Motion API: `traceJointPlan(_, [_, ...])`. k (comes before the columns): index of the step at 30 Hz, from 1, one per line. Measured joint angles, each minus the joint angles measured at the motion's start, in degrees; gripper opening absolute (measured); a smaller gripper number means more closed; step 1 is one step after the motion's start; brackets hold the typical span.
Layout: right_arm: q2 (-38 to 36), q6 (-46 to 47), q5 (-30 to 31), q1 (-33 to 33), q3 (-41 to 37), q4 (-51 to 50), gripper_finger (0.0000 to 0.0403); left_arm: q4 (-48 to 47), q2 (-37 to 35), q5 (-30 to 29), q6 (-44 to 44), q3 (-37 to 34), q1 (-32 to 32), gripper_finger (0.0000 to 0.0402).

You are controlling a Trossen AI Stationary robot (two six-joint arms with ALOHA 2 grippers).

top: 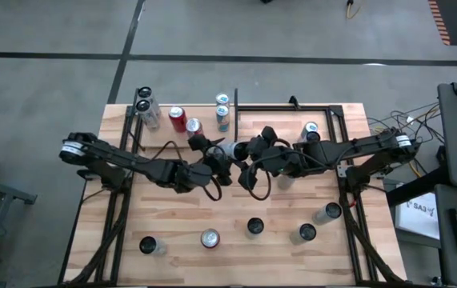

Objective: Place canned beverage on shelf
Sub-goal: Put the top left white and blue soda can on the shelf

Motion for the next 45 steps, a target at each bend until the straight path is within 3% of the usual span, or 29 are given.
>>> traceJointPlan(4, [0.0, -0.1, 0.1, 0.0, 0.0, 0.0, 0.0241, 0.7, 0.0, 0.0, 0.5, 0.0, 0.0, 0.0292])
traceJointPlan(9, [0.0, -0.6, 0.1, 0.0, -0.2, 0.3, 0.0241, 0.7, 0.0, 0.1, 0.7, 0.0, 0.1, 0.0229])
traceJointPlan(16, [0.0, -0.9, 0.3, 0.0, -0.3, 1.5, 0.0312, 0.6, -0.2, 0.0, 0.5, -0.4, 0.3, 0.0229])
traceJointPlan(20, [-0.7, -1.6, 0.3, 0.0, -0.1, 1.1, 0.0331, -0.4, -2.0, -1.1, -0.5, -2.3, 0.3, 0.0229])
traceJointPlan(37, [-3.9, -10.8, 0.1, -0.7, -1.6, 3.2, 0.0328, 0.3, -30.7, -1.3, -17.2, -28.4, -0.5, 0.0229])
traceJointPlan(42, [-3.9, -16.0, -1.2, -2.5, -6.3, 12.3, 0.0329, 9.7, -36.1, 5.5, -15.7, -34.4, -0.7, 0.0229])
traceJointPlan(45, [-3.2, -20.5, -9.9, -4.1, -10.3, 22.8, 0.0329, 20.1, -37.0, 10.5, -12.9, -37.7, -0.8, 0.0229])
